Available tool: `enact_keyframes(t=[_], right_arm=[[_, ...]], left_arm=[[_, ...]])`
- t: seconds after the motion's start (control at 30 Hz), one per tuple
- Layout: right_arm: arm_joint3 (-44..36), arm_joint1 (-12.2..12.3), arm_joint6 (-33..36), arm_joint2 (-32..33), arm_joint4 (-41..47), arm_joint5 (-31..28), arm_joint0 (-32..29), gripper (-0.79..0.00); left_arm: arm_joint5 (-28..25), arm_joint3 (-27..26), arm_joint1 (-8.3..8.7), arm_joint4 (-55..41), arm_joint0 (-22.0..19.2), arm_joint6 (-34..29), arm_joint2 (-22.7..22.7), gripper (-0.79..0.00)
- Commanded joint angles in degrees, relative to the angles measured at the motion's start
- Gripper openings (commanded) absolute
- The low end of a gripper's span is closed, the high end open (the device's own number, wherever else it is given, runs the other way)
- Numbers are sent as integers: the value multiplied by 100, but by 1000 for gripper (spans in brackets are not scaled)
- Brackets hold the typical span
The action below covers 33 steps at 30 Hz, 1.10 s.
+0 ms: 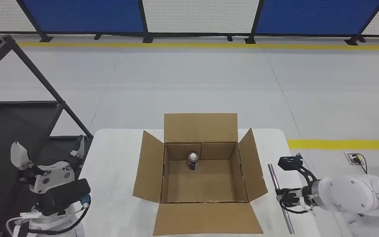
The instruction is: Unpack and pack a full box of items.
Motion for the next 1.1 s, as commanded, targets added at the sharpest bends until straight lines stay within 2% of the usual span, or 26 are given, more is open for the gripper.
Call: enact_keyframes(t=[0.0,0.3,0.5,0.7,1.07], right_arm=[[-4,0,-5,3,-1,1,-2,-785],[39,-3,-103,-10,-1,-5,-48,-785],[512,-43,-527,-494,-517,115,-59,-785],[1034,-119,-816,-880,-556,183,104,-785],[1541,-217,-937,-1290,-907,664,474,-785]], left_arm=[[0,0,0,0,0,0,0,0],[0,0,0,0,0,0,0,0],[0,0,0,0,0,0,0,0],[0,0,0,0,0,0,0,0],[0,0,0,0,0,0,0,0]])
